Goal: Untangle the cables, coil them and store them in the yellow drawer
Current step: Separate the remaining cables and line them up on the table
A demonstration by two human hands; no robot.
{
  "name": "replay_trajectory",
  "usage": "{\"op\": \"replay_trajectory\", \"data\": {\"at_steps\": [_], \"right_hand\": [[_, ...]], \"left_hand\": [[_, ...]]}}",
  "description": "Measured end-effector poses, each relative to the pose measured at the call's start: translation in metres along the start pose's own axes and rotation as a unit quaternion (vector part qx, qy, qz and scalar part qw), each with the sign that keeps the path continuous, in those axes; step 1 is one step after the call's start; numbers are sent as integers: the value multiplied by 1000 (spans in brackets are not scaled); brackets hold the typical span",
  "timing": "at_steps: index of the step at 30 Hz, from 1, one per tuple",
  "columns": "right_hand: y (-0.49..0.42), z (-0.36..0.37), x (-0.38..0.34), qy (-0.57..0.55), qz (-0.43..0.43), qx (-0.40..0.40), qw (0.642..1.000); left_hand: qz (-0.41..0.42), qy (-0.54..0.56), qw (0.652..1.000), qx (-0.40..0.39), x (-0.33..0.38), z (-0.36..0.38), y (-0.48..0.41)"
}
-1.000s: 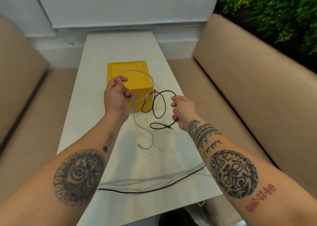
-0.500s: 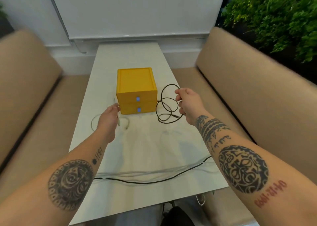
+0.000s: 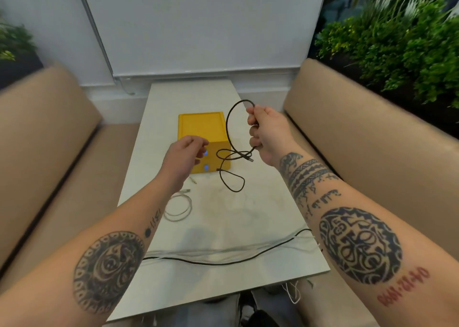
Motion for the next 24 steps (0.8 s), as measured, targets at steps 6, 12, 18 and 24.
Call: {"op": "replay_trajectory", "data": {"at_steps": [6, 12, 18, 24], "right_hand": [[22, 23, -10, -134, 70, -47, 987], [37, 22, 6, -117, 76, -111, 984], [38, 5, 29, 30, 77, -72, 994], [39, 5, 18, 188, -67, -15, 980]], "left_hand": [[-211, -35, 975, 61, 38, 9, 22], [-233, 40, 969, 73, 53, 3, 19], [-85, 46, 992, 82, 82, -1, 13], [31, 70, 991, 108, 94, -9, 10]]}}
Point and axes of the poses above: each hand's wrist, its own y-axis away from the middle knuckle, its own z-axis out of the palm, x = y × z, the point moved 4 cm from there along -y, towards the middle knuckle, and after that the axes turned 14 degrees about x, right-handed, at the moved point
